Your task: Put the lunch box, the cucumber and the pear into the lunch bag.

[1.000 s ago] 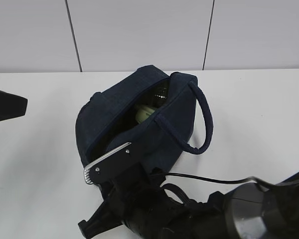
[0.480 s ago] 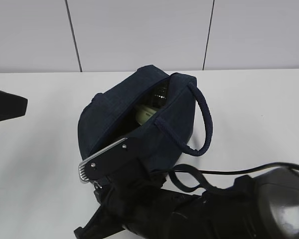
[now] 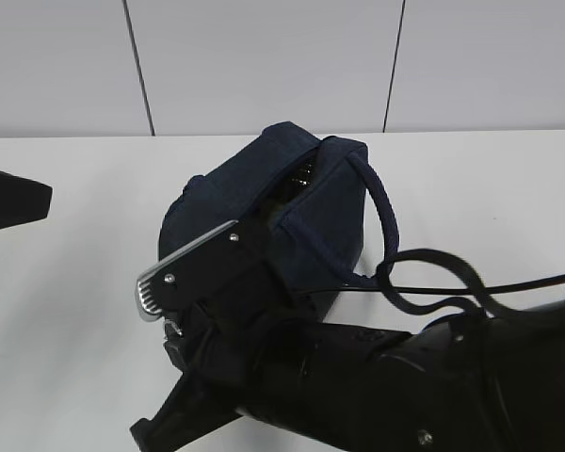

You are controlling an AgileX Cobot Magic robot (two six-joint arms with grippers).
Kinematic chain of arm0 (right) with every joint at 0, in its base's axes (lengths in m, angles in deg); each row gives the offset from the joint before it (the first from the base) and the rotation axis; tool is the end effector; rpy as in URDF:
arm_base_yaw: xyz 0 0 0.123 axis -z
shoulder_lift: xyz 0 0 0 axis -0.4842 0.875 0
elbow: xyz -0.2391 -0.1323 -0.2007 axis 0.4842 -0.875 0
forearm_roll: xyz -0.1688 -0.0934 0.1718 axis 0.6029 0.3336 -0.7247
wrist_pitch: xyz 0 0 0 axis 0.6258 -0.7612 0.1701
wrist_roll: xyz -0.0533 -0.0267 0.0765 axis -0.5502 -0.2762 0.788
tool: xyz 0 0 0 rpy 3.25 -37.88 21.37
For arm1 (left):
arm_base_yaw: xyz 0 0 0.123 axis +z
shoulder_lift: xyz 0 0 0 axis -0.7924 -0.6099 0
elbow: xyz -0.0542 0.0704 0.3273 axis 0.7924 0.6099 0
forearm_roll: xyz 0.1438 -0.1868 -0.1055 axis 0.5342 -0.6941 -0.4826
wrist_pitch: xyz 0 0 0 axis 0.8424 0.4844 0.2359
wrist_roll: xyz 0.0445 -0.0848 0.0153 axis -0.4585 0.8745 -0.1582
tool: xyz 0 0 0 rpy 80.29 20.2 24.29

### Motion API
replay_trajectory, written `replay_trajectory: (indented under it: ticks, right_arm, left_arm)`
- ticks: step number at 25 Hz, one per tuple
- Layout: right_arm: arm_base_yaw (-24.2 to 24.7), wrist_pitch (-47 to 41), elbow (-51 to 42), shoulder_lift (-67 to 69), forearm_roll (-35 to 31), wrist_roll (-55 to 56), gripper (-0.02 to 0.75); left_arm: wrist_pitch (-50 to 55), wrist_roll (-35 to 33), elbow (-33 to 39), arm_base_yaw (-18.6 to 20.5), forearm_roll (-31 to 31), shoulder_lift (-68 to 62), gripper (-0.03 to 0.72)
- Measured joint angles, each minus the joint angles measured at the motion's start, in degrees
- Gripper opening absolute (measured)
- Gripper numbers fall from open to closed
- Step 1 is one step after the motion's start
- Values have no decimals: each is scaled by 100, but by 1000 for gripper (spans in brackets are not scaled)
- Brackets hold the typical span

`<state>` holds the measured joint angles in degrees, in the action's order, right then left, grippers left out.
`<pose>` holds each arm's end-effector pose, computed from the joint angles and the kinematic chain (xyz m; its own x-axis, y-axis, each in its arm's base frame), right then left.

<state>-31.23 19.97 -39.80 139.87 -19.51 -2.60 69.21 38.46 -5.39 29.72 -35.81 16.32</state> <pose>0.1868 0.2996 0.2278 -0.4172 -0.3761 -0.8274 -0.7414 0.6674 0.0704 0.1397 -0.0766 0.3456 -0.5414 0.2189 -0.8117 0.5058 0.8561 -0.1064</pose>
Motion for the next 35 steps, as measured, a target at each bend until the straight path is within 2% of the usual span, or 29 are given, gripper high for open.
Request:
replay_trajectory:
  ticks: [3,11,16,21,23,25,30,33,35]
  right_arm:
    - [0,-12,0,-139,-344,-473,6]
    - [34,-12,319,-234,-1921,-2327,6]
    - [34,177,757,-234,-3356,-3975,6]
    - [34,521,988,-244,-4670,-5422,6]
    - [34,565,998,-292,-4949,-5760,6]
    - [34,587,998,-391,-5134,-5954,6]
    - [34,630,1000,-677,-5301,-6141,6]
    - [34,675,1010,-759,-5480,-6251,6]
    - [34,675,1010,-772,-5580,-6338,6]
  left_arm:
    - [0,0,0,0,0,0,238]
    - [-56,0,0,0,0,0,238]
    - [-301,0,0,0,-109,0,238]
    - [-88,-182,0,0,-44,-194,238]
    - [-38,-645,0,0,-198,-408,238]
    - [-30,-1454,0,0,-740,-612,238]
    - [43,-3707,0,71,-2941,-1224,238]
    - [548,-5110,0,565,-4295,-1708,236]
    - [1132,-6129,0,1147,-5143,-2050,236]
